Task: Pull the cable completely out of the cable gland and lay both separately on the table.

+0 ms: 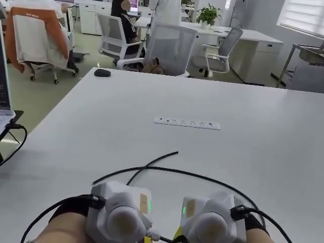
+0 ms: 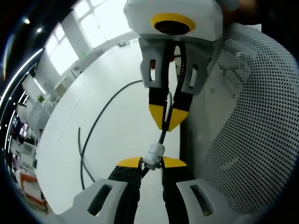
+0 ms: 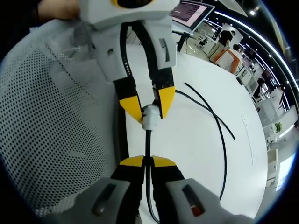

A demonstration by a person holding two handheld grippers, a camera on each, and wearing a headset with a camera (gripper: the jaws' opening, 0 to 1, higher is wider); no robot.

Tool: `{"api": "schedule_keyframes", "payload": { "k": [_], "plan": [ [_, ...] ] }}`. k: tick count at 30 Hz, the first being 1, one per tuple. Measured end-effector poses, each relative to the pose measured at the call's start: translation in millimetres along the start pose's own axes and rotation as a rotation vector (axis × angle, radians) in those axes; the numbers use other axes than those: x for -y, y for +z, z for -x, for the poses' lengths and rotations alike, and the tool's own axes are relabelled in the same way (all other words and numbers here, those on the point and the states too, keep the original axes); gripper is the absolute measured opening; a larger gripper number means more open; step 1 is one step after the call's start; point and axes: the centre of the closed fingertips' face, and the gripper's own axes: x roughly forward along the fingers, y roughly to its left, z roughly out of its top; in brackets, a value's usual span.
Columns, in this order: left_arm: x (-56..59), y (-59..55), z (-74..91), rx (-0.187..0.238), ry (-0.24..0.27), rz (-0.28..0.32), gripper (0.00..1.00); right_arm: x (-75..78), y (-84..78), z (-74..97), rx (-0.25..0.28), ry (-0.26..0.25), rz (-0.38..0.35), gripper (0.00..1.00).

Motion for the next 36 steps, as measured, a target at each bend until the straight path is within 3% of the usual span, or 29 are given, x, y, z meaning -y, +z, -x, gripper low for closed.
{"api": "schedule_keyframes", "payload": {
  "k": [5,10,12,15,18,19,21,23,25,27,32,33,34,36],
  "plan": [
    [-2.1,-0.9,0.6,-0.005,0.009,0.002,0.17,7.0,-24.4,0.1,-0.103,-0.023,-0.03,0.04],
    [-4.1,-1.6,1.4,-0.003,0.016,0.013,0.17,17.7,-56.9,3.6,-0.255,-0.072,-0.07,0.04],
    [-3.0,-1.8,1.2,-0.005,0.014,0.012,0.17,17.9,-62.3,3.8,-0.274,-0.072,-0.073,0.05],
    [-1.9,-2.2,0.5,-0.009,0.011,0.009,0.17,17.2,-62.1,5.1,-0.266,-0.068,-0.097,0.05],
    [-2.6,-3.4,1.2,-0.013,0.013,0.012,0.17,14.0,-59.8,4.0,-0.265,-0.055,-0.073,0.07],
    [-2.8,-4.1,1.4,-0.016,0.014,0.012,0.17,13.2,-56.1,3.5,-0.251,-0.05,-0.064,0.11],
    [-1.6,-4.1,1.2,-0.017,0.01,0.01,0.17,7.7,-36.6,-0.9,-0.147,-0.019,-0.098,0.19],
    [-0.5,-4.0,0.6,-0.019,0.007,0.005,0.17,4.3,-24.4,-0.2,-0.095,-0.003,-0.074,0.2],
    [0.3,-4.0,0.3,-0.02,0.004,0.003,0.17,4.1,-24.4,-0.1,-0.118,-0.015,-0.008,0.19],
    [1.3,-4.0,0.0,-0.019,-0.001,0.002,0.17,0.5,-22.5,-1.1,-0.117,-0.007,-0.019,0.18],
    [2.3,-4.9,-0.8,-0.024,-0.006,-0.001,0.17,1.6,-12.0,0.6,-0.06,-0.005,-0.005,0.18],
    [2.3,-4.4,-0.9,-0.022,-0.006,0.0,0.17,0.9,-9.2,0.9,-0.041,0.004,-0.013,0.18],
    [2.8,-3.6,-1.1,-0.018,-0.009,0.003,0.17,-0.3,-1.8,1.5,0.01,0.019,-0.067,0.16],
    [2.1,-3.9,-1.1,-0.021,-0.006,-0.001,0.17,2.9,-1.1,3.9,0.021,0.016,-0.088,0.14]
  ]
}}
